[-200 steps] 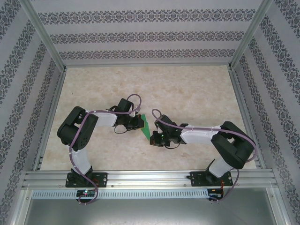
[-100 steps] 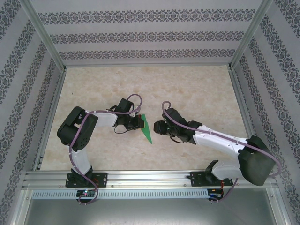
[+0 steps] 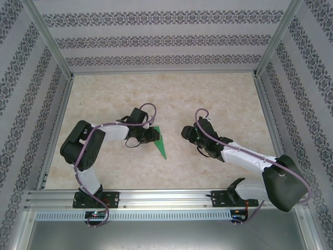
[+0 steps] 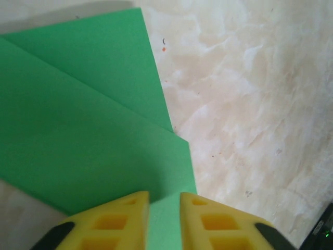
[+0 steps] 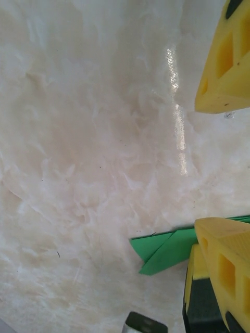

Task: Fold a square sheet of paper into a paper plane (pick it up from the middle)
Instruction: Fold the wing for the fifth time at the center of the table, then move a paper plane to the center of the table.

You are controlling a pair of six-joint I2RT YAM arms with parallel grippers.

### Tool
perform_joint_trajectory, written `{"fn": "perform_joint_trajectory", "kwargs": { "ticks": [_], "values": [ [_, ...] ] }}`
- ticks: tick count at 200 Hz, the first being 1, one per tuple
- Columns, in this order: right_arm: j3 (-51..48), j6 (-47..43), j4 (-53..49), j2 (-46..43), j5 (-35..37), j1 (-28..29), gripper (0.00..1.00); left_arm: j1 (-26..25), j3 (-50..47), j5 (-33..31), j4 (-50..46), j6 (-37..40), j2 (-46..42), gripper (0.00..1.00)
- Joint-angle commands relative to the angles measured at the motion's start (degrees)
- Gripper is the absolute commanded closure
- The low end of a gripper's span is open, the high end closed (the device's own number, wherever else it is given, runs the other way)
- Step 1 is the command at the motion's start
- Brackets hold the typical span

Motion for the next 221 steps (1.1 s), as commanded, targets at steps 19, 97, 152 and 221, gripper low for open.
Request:
{"fn": "perform_joint_trajectory", "kwargs": {
  "ticks": [19, 97, 152, 221],
  "values": [
    [1.64, 0.78, 2.86, 0.65, -1.93, -0.24, 0.45, -0.78, 3.21, -9.06, -10.61, 0.26, -8.64, 0.49],
    [2.45, 0.58, 4.23, 3.81, -3.61, 0.18, 0.36, -6.90, 7.80, -23.20, -24.93, -6.31, -10.80, 0.18],
    [2.29, 1.27, 3.91, 3.23, -2.68, 0.48, 0.28, -10.79, 15.79, -30.09, -31.83, -8.86, -4.02, 0.15],
    [-0.46, 3.08, 3.22, 0.44, -1.33, 0.76, 0.23, -12.84, 21.44, -34.16, -37.75, -11.62, 1.54, 0.07]
  ]
}}
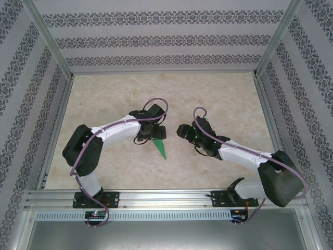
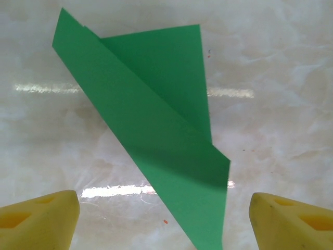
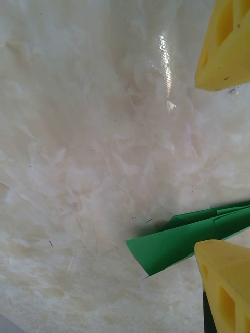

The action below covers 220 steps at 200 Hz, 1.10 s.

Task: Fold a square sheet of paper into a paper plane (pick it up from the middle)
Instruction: Move a paper plane to the center of the table.

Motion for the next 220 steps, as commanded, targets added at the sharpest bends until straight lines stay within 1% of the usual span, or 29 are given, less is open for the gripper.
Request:
{"fn": "perform_joint_trajectory", "kwargs": {
  "ticks": [1, 21, 55, 74, 106, 133, 161, 174, 180, 200, 220],
  "values": [
    [-1.34, 1.36, 0.68, -2.37, 1.61, 0.61, 0.23, -0.93, 3.13, -3.17, -5.27, -2.01, 1.71, 0.07],
    [-2.02, 1.48, 0.93, -2.86, 1.89, 0.55, 0.23, -0.94, 4.75, -3.45, -6.70, -2.32, 3.24, 0.07],
    [-1.47, 1.34, 0.37, -2.35, 1.88, 0.60, 0.23, -0.94, 5.61, -1.70, -5.57, -2.03, 4.32, 0.07],
    [-1.37, 1.66, 0.86, -1.86, 1.84, 0.72, 0.22, -0.97, 6.47, -1.57, -5.92, -1.76, 5.50, 0.10],
    [-0.72, 1.75, 0.85, -0.61, 1.18, 0.82, 0.23, -0.93, 7.02, -3.69, -7.06, -1.18, 6.98, 0.14],
    [-0.12, 1.53, 0.82, 0.42, 0.79, 1.17, 0.23, -0.93, 5.94, -3.92, -6.77, -0.49, 5.32, 0.26],
    [0.93, 1.40, 0.82, 1.88, 0.08, 1.32, 0.23, -0.94, 3.73, -5.84, -6.01, -0.21, 2.05, 0.38],
    [1.67, 1.13, 0.78, 2.69, -0.23, 1.40, 0.22, -0.93, 2.56, -6.28, -5.23, -0.17, 0.68, 0.45],
    [2.03, 1.08, 0.69, 3.07, -0.41, 1.49, 0.23, -0.93, 2.10, -6.28, -4.97, -0.10, 0.24, 0.47],
    [3.29, 0.69, 0.39, 4.30, -1.02, 1.71, 0.23, -0.94, 1.58, -6.52, -5.19, -0.01, -0.04, 0.54],
    [4.31, 0.01, 0.48, 5.33, -1.61, 2.08, 0.23, -0.97, 0.76, -6.42, -4.76, 0.22, -0.36, 0.64]
  ]
}}
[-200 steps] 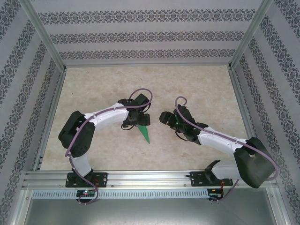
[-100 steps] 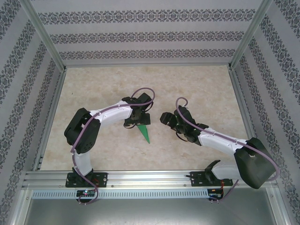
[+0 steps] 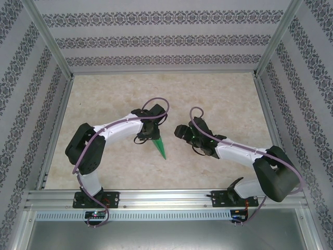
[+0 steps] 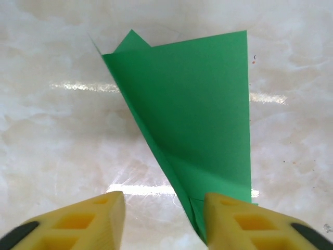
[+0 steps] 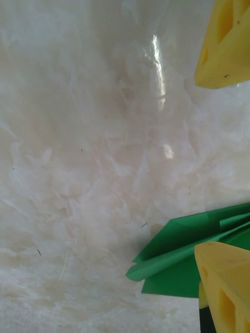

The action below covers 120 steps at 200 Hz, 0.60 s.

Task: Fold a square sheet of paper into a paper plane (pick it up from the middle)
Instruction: Move a paper plane to the center of the table.

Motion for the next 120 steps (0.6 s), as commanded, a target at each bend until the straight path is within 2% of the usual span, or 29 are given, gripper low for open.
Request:
{"fn": "perform_joint_trajectory", "kwargs": {
  "ticks": [1, 19, 49, 90, 120],
  "values": [
    [2.42, -1.16, 0.45, 1.25, -1.06, 0.85, 0.23, -0.73, -1.44, -1.34, 0.04, 0.68, -1.62, 0.65],
    [3.39, -1.91, 0.02, 1.95, -1.42, 1.32, 0.23, -0.65, -2.35, -1.02, 0.92, 1.19, -1.91, 0.75],
    [4.11, -2.53, -0.18, 2.63, -1.56, 1.55, 0.23, -0.62, -3.25, -0.66, 1.74, 2.00, -2.02, 0.79],
    [3.62, -3.36, 0.49, 1.97, -2.04, 1.68, 0.26, -0.45, -5.79, 1.30, 6.13, 4.49, -4.44, 1.00],
    [-3.09, -3.02, 8.59, -3.99, -1.76, 1.27, 0.28, -0.08, -8.46, 4.65, 12.25, 9.32, -7.52, 1.00]
  ]
}}
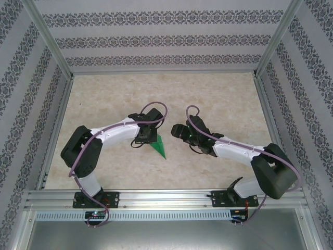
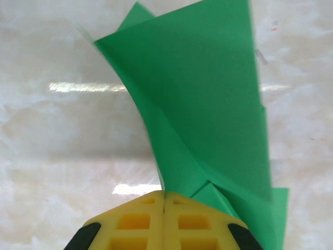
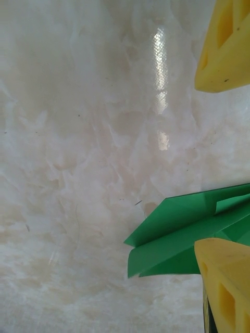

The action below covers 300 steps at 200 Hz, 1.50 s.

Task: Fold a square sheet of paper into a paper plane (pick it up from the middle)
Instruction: Move a paper plane to the center of the table.

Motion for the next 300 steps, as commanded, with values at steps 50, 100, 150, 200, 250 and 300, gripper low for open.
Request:
{"fn": "perform_joint_trajectory", "kwargs": {
  "ticks": [50, 100, 150, 200, 250, 300],
  "values": [
    [-0.06, -6.02, 6.24, 0.17, -13.28, -0.16, 0.28, 4.46, -9.81, 13.49, 17.50, 10.08, -8.79, 1.00],
    [8.40, -7.21, 5.68, 11.25, -18.18, 3.71, 0.28, 9.21, -16.58, 16.86, 20.42, 9.97, -13.21, 1.00],
    [12.05, -7.64, 5.32, 17.38, -18.89, 5.55, 0.30, 9.84, -18.05, 18.40, 21.85, 9.08, -13.31, 1.00],
    [12.53, -8.55, 4.95, 19.63, -20.56, 5.51, 0.29, 9.90, -18.04, 17.97, 21.40, 9.34, -13.36, 1.00],
    [13.21, -9.02, 7.24, 21.96, -25.87, 6.06, 0.30, 9.90, -17.60, 18.19, 21.38, 9.20, -13.15, 1.00],
    [14.24, -10.70, 4.36, 22.18, -25.58, 6.94, 0.37, 9.89, -17.65, 18.22, 21.47, 8.92, -13.27, 1.00]
  ]
}}
